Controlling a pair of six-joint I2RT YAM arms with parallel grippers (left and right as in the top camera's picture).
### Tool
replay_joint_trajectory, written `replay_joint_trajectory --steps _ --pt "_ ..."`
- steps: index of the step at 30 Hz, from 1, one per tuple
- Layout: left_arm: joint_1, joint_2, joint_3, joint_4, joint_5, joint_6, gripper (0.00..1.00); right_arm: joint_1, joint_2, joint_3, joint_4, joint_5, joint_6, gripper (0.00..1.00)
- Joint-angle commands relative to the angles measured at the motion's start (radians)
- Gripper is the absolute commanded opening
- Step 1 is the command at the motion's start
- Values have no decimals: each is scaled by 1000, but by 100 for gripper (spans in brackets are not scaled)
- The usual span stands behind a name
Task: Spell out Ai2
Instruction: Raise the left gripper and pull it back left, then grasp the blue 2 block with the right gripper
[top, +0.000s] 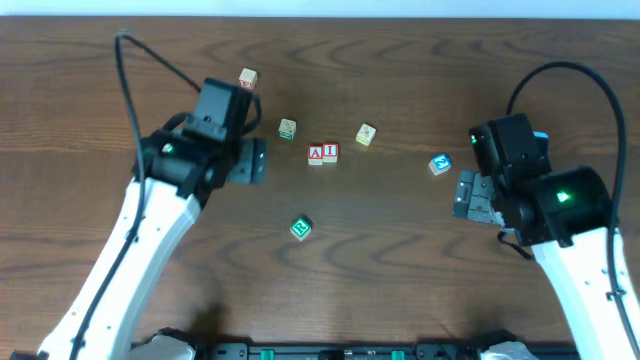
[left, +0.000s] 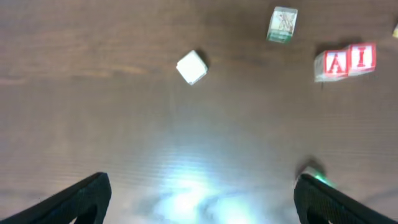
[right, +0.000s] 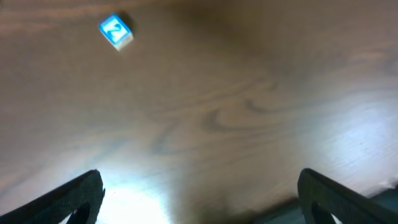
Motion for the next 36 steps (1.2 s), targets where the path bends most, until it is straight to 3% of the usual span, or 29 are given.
replay_joint_trajectory --steps 1,5,12,19,27,36 --pt "1 -45 6 -40 -29 40 95 -44 8 -120 93 -73 -26 99" --pt "1 -52 6 -54 -87 40 96 -84 18 -235 271 -98 -25 99" --pt "1 -52 6 -54 -85 39 95 -107 150 -252 447 -169 -79 99" --pt "1 -52 6 -54 -85 39 96 -107 306 -250 488 -169 -77 99" --pt "1 -52 6 -54 -85 39 95 -113 311 -224 538 -169 -104 99" --pt "1 -52 6 -54 -85 39 95 -246 311 -224 610 -272 -198 99"
